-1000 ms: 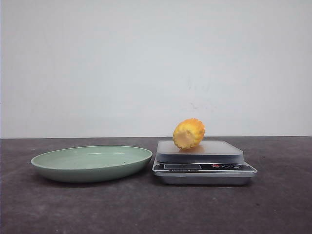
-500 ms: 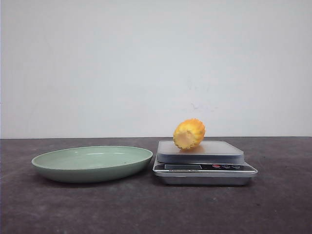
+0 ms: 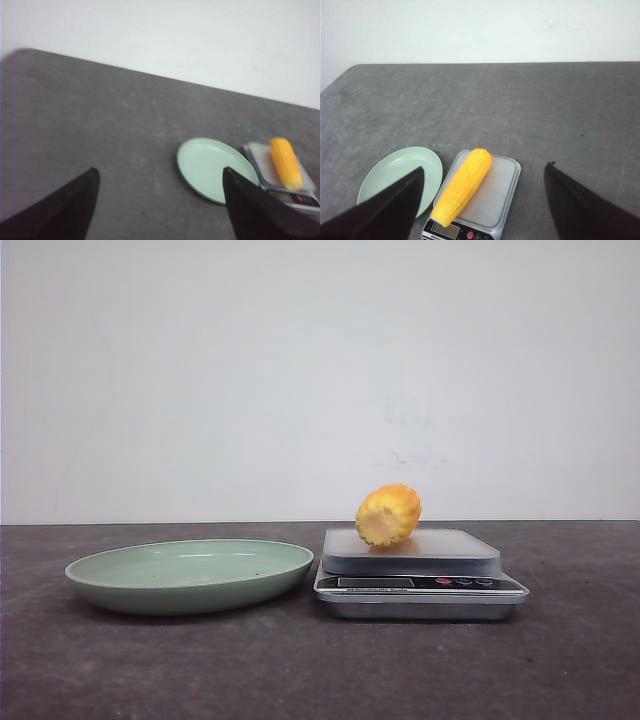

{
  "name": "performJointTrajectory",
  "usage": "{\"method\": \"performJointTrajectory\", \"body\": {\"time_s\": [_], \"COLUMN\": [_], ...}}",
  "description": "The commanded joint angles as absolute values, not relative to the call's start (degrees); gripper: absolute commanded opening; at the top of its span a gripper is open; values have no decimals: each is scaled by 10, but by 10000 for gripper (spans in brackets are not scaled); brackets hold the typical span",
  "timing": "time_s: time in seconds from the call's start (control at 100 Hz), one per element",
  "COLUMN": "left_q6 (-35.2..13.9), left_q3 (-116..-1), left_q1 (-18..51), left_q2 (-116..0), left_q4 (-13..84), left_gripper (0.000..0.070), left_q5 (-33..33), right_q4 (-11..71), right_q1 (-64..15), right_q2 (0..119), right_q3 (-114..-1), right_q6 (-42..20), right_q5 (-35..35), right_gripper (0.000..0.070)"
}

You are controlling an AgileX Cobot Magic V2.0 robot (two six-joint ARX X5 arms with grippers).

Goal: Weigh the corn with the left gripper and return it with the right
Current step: 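Withdraw the left gripper upward away from the scale, then lower the right gripper onto the corn on the scale and close it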

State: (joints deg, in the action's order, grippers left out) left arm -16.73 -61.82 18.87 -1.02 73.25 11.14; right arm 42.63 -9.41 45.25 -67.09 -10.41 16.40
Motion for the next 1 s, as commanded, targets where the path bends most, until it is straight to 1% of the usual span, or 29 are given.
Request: {"method": "performJointTrajectory", "body": {"time_s": [0.0,0.04,0.11,0.14,0.29,0.37,0.46,0.56,0.75,0.99], "left_q6": [-173,-174,-174,-174,-171,-168,-168,-168,-170,-175], "left_q3": [-594,-582,-567,-564,-562,-562,-562,-562,-562,-562], "left_q1": [188,188,188,188,188,188,188,188,188,188], "left_q2": [-4,-3,-4,-4,-4,-4,-4,-4,-4,-4], "left_q4": [708,700,681,673,638,638,639,639,646,666], "left_gripper": [470,470,470,470,470,470,470,470,470,470], "left_q5": [100,95,91,90,91,92,92,92,92,92], "right_q4": [419,414,402,395,363,347,328,303,256,223], "right_q1": [-98,-102,-113,-120,-173,-213,-258,-291,-312,-316], "right_q2": [457,461,469,475,526,566,618,678,785,884], "right_q3": [-684,-684,-684,-684,-684,-684,-684,-684,-684,-684], "right_q6": [-94,-94,-95,-95,-107,-113,-114,-117,-146,-160], "right_q5": [164,164,164,164,157,126,75,36,29,22], "right_gripper": [483,489,538,548,549,549,549,548,548,546]}}
